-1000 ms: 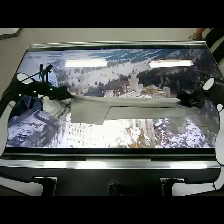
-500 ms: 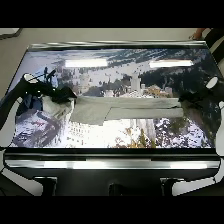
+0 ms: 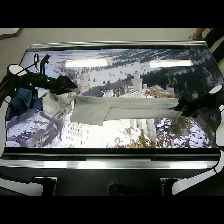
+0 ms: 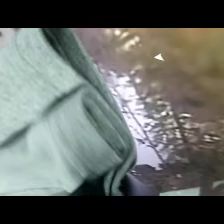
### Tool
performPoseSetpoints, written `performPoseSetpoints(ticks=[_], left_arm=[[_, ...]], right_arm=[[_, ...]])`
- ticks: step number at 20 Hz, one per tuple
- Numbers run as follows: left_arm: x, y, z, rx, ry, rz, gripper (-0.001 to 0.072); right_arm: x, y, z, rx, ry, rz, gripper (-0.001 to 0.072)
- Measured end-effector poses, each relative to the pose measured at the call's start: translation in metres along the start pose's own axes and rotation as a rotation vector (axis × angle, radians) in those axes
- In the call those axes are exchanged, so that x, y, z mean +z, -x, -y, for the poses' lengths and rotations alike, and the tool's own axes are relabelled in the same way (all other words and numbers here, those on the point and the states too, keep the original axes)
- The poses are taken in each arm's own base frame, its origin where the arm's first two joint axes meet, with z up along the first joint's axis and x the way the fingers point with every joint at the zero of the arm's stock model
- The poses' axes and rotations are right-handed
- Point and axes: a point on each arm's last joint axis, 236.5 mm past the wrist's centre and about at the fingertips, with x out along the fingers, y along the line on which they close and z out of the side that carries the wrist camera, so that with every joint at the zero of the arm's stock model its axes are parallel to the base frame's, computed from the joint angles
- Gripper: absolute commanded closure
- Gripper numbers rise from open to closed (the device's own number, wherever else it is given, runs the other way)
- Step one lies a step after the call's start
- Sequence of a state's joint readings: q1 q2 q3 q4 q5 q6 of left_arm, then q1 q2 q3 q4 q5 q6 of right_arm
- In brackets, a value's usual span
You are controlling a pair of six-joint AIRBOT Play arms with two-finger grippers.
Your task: Fold the shirts.
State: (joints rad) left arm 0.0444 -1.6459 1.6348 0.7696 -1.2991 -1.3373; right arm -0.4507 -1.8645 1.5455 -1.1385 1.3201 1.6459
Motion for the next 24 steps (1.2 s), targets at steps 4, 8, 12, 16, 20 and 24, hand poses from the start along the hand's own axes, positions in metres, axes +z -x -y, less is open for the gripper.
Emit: performPoseSetpoints(ticks=[4, 8, 12, 16, 20, 24], left_arm=[[-0.013, -0.025, 0.048, -0.055, -0.071, -0.028, 0.0675], [-0.036, -0.099, 0.101, -0.102, -0.109, -0.057, 0.067], [-0.069, -0.184, 0.144, -0.179, 0.01, -0.084, 0.067], [-0.1, -0.243, 0.169, -0.283, 0.21, -0.134, 0.067], [-0.144, -0.276, 0.22, -0.442, 0.326, -0.218, 0.0672], [-0.148, -0.273, 0.239, -0.536, 0.327, -0.229, 0.0675]], right_arm=[[0.001, 0.024, -0.025, 0.08, 0.066, 0.045, 0.0674], [-0.009, 0.099, -0.092, 0.221, 0.261, 0.21, 0.0673], [-0.07, 0.181, -0.173, 0.317, 0.521, 0.36, 0.0672], [-0.144, 0.245, -0.221, 0.377, 0.723, 0.48, 0.067], [-0.189, 0.266, -0.229, 0.391, 0.811, 0.488, 0.067], [-0.189, 0.254, -0.224, 0.364, 0.79, 0.439, 0.0671]])
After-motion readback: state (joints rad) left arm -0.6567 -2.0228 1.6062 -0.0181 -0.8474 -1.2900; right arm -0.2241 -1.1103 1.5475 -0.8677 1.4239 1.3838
